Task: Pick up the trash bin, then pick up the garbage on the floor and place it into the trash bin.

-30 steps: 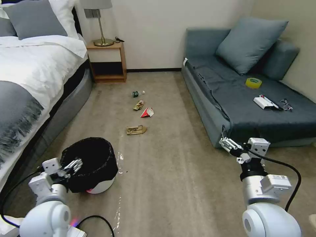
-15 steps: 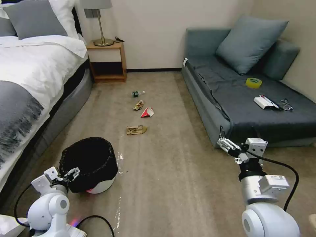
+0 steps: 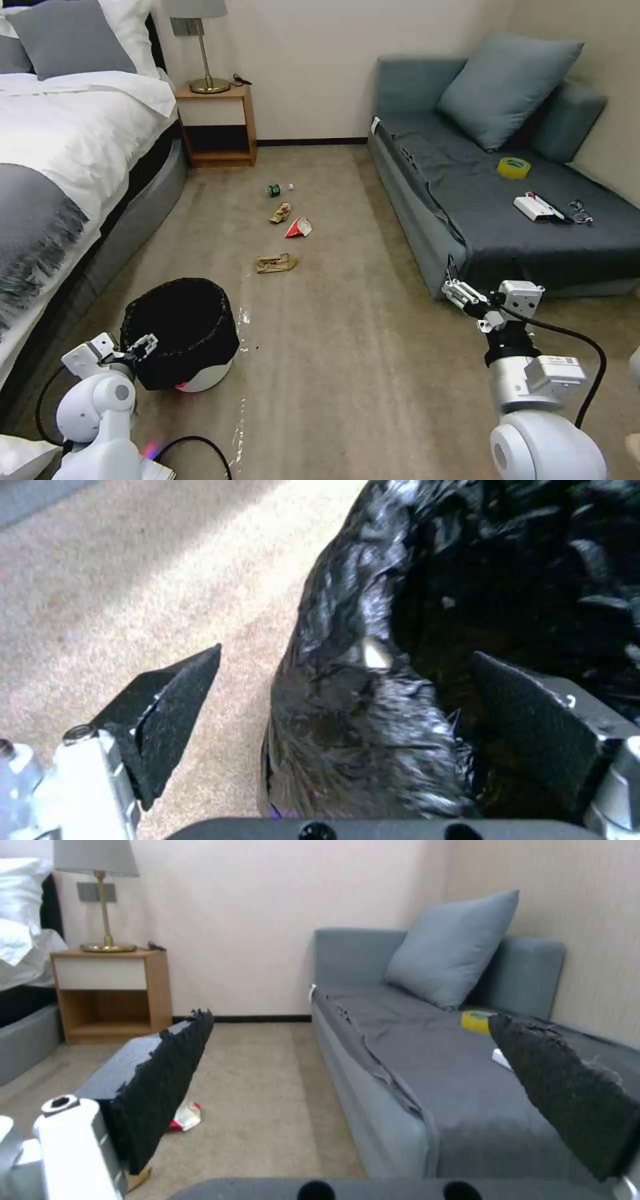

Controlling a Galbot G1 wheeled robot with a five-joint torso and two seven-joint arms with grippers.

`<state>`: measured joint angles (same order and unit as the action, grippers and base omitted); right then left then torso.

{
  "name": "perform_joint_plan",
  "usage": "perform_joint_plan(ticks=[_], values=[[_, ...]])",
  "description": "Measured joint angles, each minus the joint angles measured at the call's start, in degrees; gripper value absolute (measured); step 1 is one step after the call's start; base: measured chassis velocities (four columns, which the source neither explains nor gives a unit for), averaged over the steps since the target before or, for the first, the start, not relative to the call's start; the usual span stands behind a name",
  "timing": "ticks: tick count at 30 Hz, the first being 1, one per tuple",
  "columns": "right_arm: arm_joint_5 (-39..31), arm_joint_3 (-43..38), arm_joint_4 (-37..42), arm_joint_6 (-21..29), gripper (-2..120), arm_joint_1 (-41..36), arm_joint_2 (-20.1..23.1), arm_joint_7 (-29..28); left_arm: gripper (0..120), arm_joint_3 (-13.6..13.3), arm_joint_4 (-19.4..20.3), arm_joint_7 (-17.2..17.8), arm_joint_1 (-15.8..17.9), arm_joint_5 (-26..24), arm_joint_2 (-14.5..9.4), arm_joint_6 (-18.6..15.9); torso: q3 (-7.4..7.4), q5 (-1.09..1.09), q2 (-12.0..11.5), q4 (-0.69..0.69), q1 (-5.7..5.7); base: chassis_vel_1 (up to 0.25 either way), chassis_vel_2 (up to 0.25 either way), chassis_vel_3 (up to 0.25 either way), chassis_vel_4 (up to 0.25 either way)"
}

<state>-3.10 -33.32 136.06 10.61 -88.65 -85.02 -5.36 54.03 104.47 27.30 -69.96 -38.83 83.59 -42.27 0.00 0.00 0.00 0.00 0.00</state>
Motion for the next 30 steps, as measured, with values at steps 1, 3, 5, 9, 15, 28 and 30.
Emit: perform_joint_plan(ticks=[1, 3, 5, 9, 15, 28, 30], values=[[0.00, 0.00, 0.00, 0.00, 100, 0.00, 0.00, 0.00, 100, 0.00, 0.00, 0.00, 0.00, 0.00, 0.00, 0.00, 0.00, 0.00, 0.00, 0.00, 0.00, 0.000, 0.000, 0.000, 0.000], [0.11, 0.15, -0.13, -0.11, 100, 0.06, -0.08, 0.02, 100, 0.01, -1.38, 0.61, 0.66, -1.47, -0.51, 0.00, 0.00, 0.00, 0.00, 0.00, 0.00, 0.000, 0.000, 0.000, 0.000], [0.11, 0.15, -0.13, -0.11, 100, 0.06, -0.08, 0.02, 100, 0.01, -1.38, 0.61, 0.66, -1.47, -0.51, 0.00, 0.00, 0.00, 0.00, 0.00, 0.00, 0.000, 0.000, 0.000, 0.000], [0.27, 0.16, -0.41, -0.49, 100, 0.08, -0.14, 0.05, 87, -0.43, -3.48, 1.66, 1.68, -4.31, -0.75, 0.01, 0.00, 0.00, 0.00, 0.00, 0.00, 0.000, 0.000, 0.000, 0.000], [0.31, 0.10, -0.53, -0.89, 100, 0.07, -0.13, 0.07, 65, -0.92, -4.43, 1.72, 2.39, -4.43, -0.57, 0.33, -0.01, 0.04, 0.00, 0.01, 0.00, 0.000, 0.000, 0.000, 0.000], [-1.30, 0.83, -0.57, -2.19, 100, 0.09, 0.20, 0.35, 20, -1.11, -4.46, 1.74, 2.12, -4.73, 0.19, 0.42, -0.02, 0.04, 0.01, 0.01, 0.00, 0.000, 0.000, 0.000, 0.000], [-1.30, 0.83, -0.57, -2.19, 100, 0.09, 0.20, 0.35, 20, -1.11, -4.46, 1.74, 2.12, -4.73, 0.19, 0.42, -0.02, 0.04, 0.01, 0.01, 0.00, 0.000, 0.000, 0.000, 0.000]])
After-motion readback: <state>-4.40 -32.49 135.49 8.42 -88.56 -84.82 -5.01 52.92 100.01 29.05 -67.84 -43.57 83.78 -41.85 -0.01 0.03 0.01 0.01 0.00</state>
